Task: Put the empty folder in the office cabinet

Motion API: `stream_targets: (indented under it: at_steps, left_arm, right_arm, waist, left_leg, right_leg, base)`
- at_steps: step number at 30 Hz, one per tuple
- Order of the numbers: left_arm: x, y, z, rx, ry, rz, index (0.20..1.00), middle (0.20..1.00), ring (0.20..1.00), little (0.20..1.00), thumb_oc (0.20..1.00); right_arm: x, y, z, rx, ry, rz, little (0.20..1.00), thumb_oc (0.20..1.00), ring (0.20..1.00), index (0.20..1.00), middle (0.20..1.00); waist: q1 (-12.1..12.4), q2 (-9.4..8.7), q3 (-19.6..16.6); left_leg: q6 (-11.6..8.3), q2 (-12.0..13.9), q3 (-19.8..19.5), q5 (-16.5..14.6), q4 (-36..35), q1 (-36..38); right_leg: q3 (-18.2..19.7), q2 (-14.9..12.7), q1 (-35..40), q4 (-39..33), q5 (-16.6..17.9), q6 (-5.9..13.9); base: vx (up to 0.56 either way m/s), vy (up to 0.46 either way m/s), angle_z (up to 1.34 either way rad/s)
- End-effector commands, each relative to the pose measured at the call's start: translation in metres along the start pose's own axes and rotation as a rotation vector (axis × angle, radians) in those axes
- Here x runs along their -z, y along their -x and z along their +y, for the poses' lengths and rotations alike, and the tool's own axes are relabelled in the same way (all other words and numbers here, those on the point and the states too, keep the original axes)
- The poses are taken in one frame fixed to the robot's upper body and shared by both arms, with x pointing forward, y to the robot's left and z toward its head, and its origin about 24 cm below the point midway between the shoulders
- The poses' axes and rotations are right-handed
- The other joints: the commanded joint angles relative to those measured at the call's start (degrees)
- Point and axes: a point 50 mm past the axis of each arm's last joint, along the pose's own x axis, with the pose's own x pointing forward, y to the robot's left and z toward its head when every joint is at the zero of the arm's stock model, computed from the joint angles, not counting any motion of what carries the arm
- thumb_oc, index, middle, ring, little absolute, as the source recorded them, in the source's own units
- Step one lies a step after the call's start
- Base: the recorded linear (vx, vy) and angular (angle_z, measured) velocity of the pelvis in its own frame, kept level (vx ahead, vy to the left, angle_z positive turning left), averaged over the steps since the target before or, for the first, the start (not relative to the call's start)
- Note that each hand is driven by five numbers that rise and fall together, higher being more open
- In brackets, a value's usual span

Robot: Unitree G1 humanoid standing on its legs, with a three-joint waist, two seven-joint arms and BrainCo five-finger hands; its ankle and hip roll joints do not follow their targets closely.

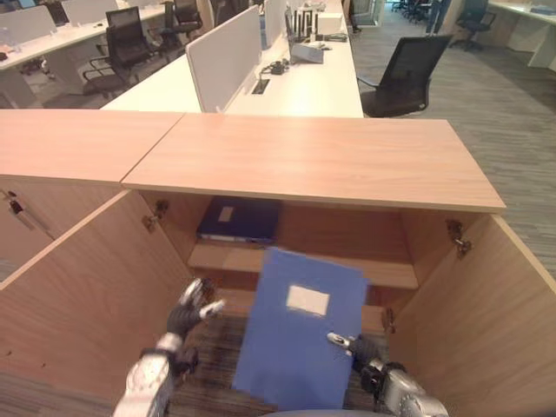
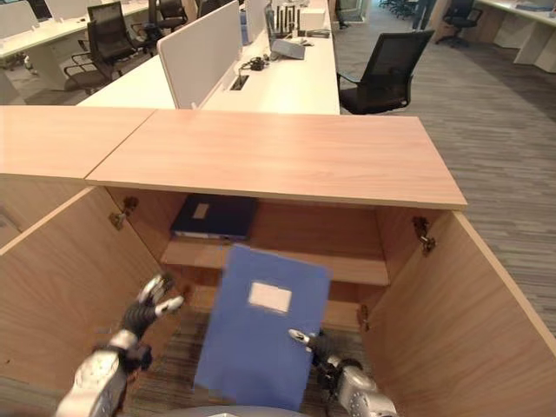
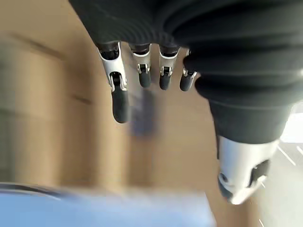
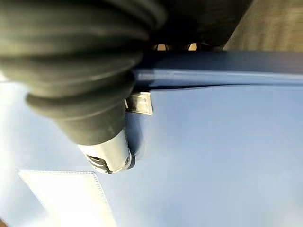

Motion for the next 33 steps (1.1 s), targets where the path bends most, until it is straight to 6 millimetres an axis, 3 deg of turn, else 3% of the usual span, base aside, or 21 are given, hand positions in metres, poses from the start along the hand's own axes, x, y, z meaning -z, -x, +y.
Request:
stream_targets:
  at_steps: [1, 4, 5, 7, 9, 12, 15, 17, 18, 21, 25, 28, 29, 31, 33]
  left_arm:
    - [-0.004, -0.010, 0.007, -0.073, -0.057, 0.023, 1.000, 1.000, 1.000, 1.000, 1.000]
    - [0.050, -0.002, 0.022, -0.139, -0.164, 0.291, 1.000, 1.000, 1.000, 1.000, 1.000]
    - [0.096, 0.012, 0.026, -0.204, -0.094, 0.531, 1.000, 1.000, 1.000, 1.000, 1.000]
    - [0.134, 0.038, 0.028, -0.265, -0.088, 0.761, 1.000, 1.000, 1.000, 1.000, 1.000]
    - [0.167, 0.076, 0.020, -0.248, -0.074, 0.965, 1.000, 1.000, 1.000, 1.000, 1.000]
    - [0.172, 0.084, 0.019, -0.227, -0.077, 0.997, 1.000, 1.000, 1.000, 1.000, 1.000]
    - [0.170, 0.080, 0.019, -0.213, -0.069, 0.987, 1.000, 1.000, 1.000, 1.000, 1.000]
    - [0.162, 0.068, 0.020, -0.218, -0.065, 0.949, 1.000, 1.000, 1.000, 1.000, 1.000]
    - [0.154, 0.058, 0.021, -0.222, -0.064, 0.916, 1.000, 1.000, 1.000, 1.000, 1.000]
    - [0.131, 0.028, 0.021, -0.231, -0.086, 0.826, 1.000, 1.000, 1.000, 1.000, 1.000]
    - [0.117, 0.013, 0.022, -0.238, -0.140, 0.786, 1.000, 1.000, 1.000, 1.000, 1.000]
    - [0.113, 0.008, 0.019, -0.232, -0.178, 0.773, 1.000, 1.000, 1.000, 1.000, 1.000]
    - [0.114, 0.008, 0.018, -0.222, -0.192, 0.766, 1.000, 1.000, 1.000, 1.000, 1.000]
    - [0.115, 0.009, 0.018, -0.218, -0.199, 0.765, 1.000, 1.000, 1.000, 1.000, 1.000]
    - [0.130, 0.027, 0.020, -0.212, -0.239, 0.826, 1.000, 1.000, 1.000, 1.000, 1.000]
  right_arm:
    - [-0.024, -0.018, 0.034, -0.078, -0.111, -0.098, 0.200, 0.200, 0.200, 0.200, 0.200]
    - [-0.019, -0.022, 0.033, -0.034, -0.190, -0.086, 0.200, 0.200, 0.200, 0.200, 0.200]
    - [-0.015, -0.024, 0.035, -0.026, -0.225, -0.072, 0.200, 0.200, 0.200, 0.200, 0.200]
    - [-0.011, -0.028, 0.040, -0.030, -0.244, -0.050, 0.200, 0.200, 0.200, 0.200, 0.200]
    - [-0.011, -0.029, 0.041, -0.028, -0.264, -0.050, 0.200, 0.200, 0.200, 0.200, 0.200]
    - [-0.015, -0.029, 0.040, -0.033, -0.263, -0.064, 0.200, 0.200, 0.200, 0.200, 0.200]
    - [-0.021, -0.030, 0.041, -0.044, -0.249, -0.079, 0.200, 0.200, 0.200, 0.200, 0.200]
    - [-0.025, -0.032, 0.042, -0.044, -0.245, -0.089, 0.200, 0.200, 0.200, 0.200, 0.200]
    - [-0.029, -0.033, 0.043, -0.045, -0.241, -0.094, 0.200, 0.200, 0.200, 0.200, 0.200]
    - [-0.032, -0.034, 0.043, -0.036, -0.230, -0.095, 0.200, 0.200, 0.200, 0.200, 0.200]
    - [-0.031, -0.034, 0.046, -0.041, -0.215, -0.087, 0.200, 0.200, 0.200, 0.200, 0.200]
    - [-0.034, -0.033, 0.044, -0.044, -0.220, -0.106, 0.200, 0.200, 0.200, 0.200, 0.200]
    - [-0.040, -0.032, 0.043, -0.044, -0.224, -0.128, 0.200, 0.200, 0.200, 0.200, 0.200]
    - [-0.042, -0.032, 0.042, -0.042, -0.228, -0.135, 0.200, 0.200, 0.200, 0.200, 0.200]
    - [-0.038, -0.030, 0.040, -0.037, -0.247, -0.136, 0.200, 0.200, 0.200, 0.200, 0.200]
  waist:
    - [-0.4, -3.44, 0.6]
    - [-0.6, -3.17, 0.4]
    - [-0.9, -2.95, 0.4]
    - [-1.4, -2.93, 0.0]
    - [-2.0, -2.86, -0.5]
    - [-2.1, -2.99, -0.3]
    - [-2.4, -4.03, 0.7]
    - [-2.3, -4.91, 2.4]
    - [-2.2, -5.29, 3.3]
    - [-2.0, -5.01, 4.3]
    - [-2.2, -5.43, 3.9]
    - [-1.5, -4.51, 4.0]
    - [-1.0, -3.11, 4.2]
    - [-0.7, -2.38, 4.0]
    - [-0.9, -1.08, 2.0]
  left_leg:
    - [1.72, -3.5, -1.8, -5.3, 0.1, 1.2]
    - [1.58, -3.3, -1.7, -5.1, 0.1, 1.1]
    - [1.42, -3.2, -1.6, -5.0, 0.1, 1.3]
    - [1.27, -3.1, -1.5, -5.1, 0.1, 1.3]
    - [1.01, -2.8, -1.1, -5.4, 0.1, 1.7]
    - [0.85, -2.3, -0.8, -5.2, 0.1, 2.0]
    - [0.10, -1.2, 0.4, -7.0, 7.1, -1.5]
    - [-0.91, -0.5, 1.5, -7.8, 15.6, -6.5]
    - [-1.34, 0.2, 1.8, -6.8, 21.3, -10.1]
    - [-0.58, 3.4, 3.2, -4.4, 30.1, -16.7]
    - [-0.07, 2.3, 3.1, -4.4, 25.2, -18.7]
    - [-1.17, 1.0, 2.8, 1.3, 17.8, -21.0]
    - [-2.17, 0.3, 3.2, 5.3, 12.0, -21.9]
    - [-2.02, 0.6, 4.1, 7.0, 9.8, -21.9]
    - [-1.37, 0.2, 4.2, 6.7, 3.6, -17.4]
  right_leg:
    - [0.5, 0.6, -2.9, 0.0, 1.6, 2.83]
    - [0.5, 0.7, -3.0, 0.0, 1.5, 2.73]
    - [0.6, 0.8, -2.9, 0.0, 1.4, 2.57]
    - [0.9, 1.0, -3.0, 0.0, 1.3, 2.36]
    - [1.7, 1.5, -3.0, 0.0, 1.0, 1.95]
    - [2.0, 1.9, -3.0, 0.0, 0.9, 1.77]
    - [2.3, 2.0, -3.3, 0.0, 1.1, 1.26]
    - [2.4, 1.9, -3.3, 0.0, 1.1, 0.64]
    - [2.4, 1.9, -3.3, 0.1, 1.3, 0.18]
    - [2.2, 2.3, -2.4, 0.0, 0.2, -0.36]
    - [2.9, 1.3, -2.0, 0.0, 0.0, -0.12]
    - [3.5, 1.5, -1.6, 0.0, -0.4, -0.03]
    - [4.0, 2.2, -1.3, 0.0, -0.8, 0.06]
    - [4.0, 2.6, -1.7, 0.0, -0.5, -0.10]
    - [4.9, 2.7, -1.0, 0.0, -2.0, 0.53]
  base:
    - [0.01, -0.015, 0.15]
    - [0.02, -0.022, 0.07]
    - [0.03, -0.020, 0.01]
    - [0.04, -0.020, -0.02]
    - [0.08, -0.036, -0.04]
    - [0.03, -0.040, -0.03]
    - [-0.03, -0.089, -0.03]
    - [-0.11, -0.120, -0.01]
    - [-0.13, -0.123, -0.02]
    - [-0.01, -0.056, -0.14]
    - [0.06, 0.037, -0.04]
    - [0.09, 0.095, -0.02]
    - [0.09, 0.098, 0.03]
    - [0.07, 0.106, -0.05]
    - [0.22, 0.192, -0.23]
